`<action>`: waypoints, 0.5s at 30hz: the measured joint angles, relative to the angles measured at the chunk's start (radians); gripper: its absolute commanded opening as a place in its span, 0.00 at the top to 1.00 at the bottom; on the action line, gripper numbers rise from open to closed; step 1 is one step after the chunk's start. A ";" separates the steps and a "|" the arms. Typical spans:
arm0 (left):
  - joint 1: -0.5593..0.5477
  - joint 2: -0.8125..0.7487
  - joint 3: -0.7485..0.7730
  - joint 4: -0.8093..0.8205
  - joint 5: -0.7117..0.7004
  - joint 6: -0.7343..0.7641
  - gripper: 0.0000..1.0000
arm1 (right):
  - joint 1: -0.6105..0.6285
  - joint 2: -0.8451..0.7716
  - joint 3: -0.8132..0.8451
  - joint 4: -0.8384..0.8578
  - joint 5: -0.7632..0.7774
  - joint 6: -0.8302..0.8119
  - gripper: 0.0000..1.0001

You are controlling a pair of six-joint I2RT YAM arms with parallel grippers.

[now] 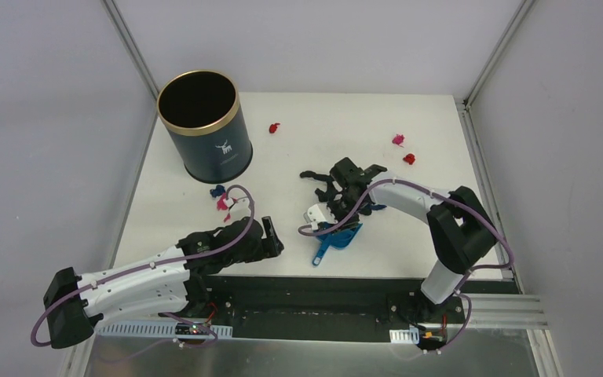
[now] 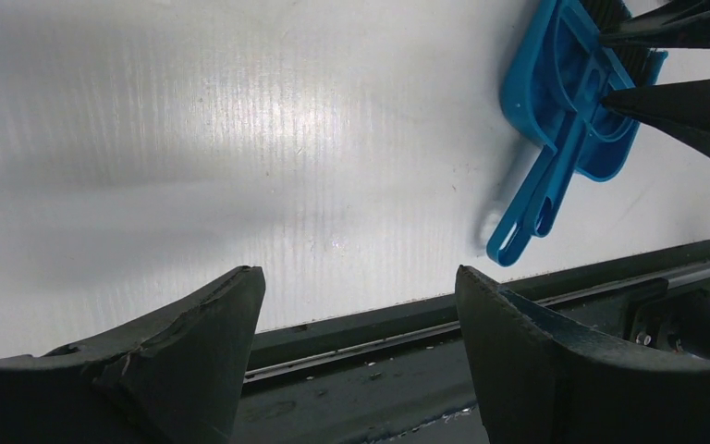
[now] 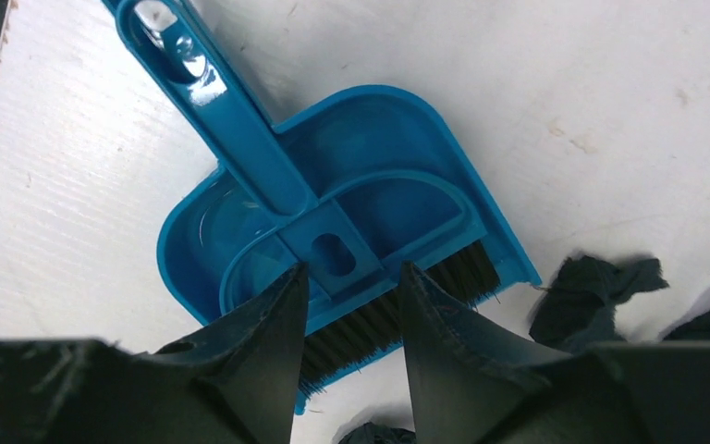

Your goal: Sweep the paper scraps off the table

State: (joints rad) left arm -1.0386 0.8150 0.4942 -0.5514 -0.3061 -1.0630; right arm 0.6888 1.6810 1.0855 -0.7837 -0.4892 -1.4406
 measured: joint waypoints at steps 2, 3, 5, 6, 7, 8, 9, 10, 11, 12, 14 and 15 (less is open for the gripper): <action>0.006 -0.006 -0.002 -0.003 0.000 -0.002 0.21 | 0.004 0.021 0.010 -0.021 0.010 -0.035 0.51; 0.011 -0.010 -0.002 -0.003 -0.001 -0.001 0.21 | 0.007 0.037 0.023 -0.039 0.015 -0.057 0.50; 0.019 -0.019 -0.002 -0.003 0.000 0.000 0.21 | 0.011 0.066 0.048 -0.065 0.027 -0.100 0.49; 0.020 -0.023 -0.002 -0.003 -0.001 0.000 0.21 | 0.013 0.076 0.058 -0.074 0.035 -0.118 0.49; 0.026 -0.027 -0.002 -0.002 0.000 0.000 0.21 | 0.016 0.084 0.065 -0.079 0.044 -0.135 0.48; 0.029 -0.032 -0.002 -0.003 0.000 0.002 0.21 | 0.019 0.090 0.071 -0.085 0.050 -0.150 0.47; 0.033 -0.034 -0.002 -0.002 0.001 0.002 0.21 | 0.022 0.096 0.077 -0.090 0.056 -0.163 0.47; 0.036 -0.035 -0.002 -0.002 0.000 0.003 0.21 | 0.026 0.100 0.082 -0.096 0.061 -0.175 0.47; 0.040 -0.037 -0.003 -0.002 0.001 0.003 0.21 | 0.031 0.101 0.085 -0.099 0.064 -0.185 0.47; 0.046 -0.037 -0.003 -0.003 0.002 0.004 0.21 | 0.035 0.101 0.085 -0.102 0.066 -0.193 0.47; 0.053 -0.037 -0.005 -0.002 0.002 0.004 0.21 | 0.044 0.101 0.085 -0.109 0.067 -0.209 0.47; 0.058 -0.037 -0.007 0.000 0.002 0.005 0.21 | 0.049 0.100 0.085 -0.112 0.067 -0.216 0.48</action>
State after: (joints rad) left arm -0.9810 0.7784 0.4873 -0.5518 -0.3046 -1.0584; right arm 0.7380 1.7813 1.1709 -0.8959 -0.4221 -1.6566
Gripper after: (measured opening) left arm 0.788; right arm 0.530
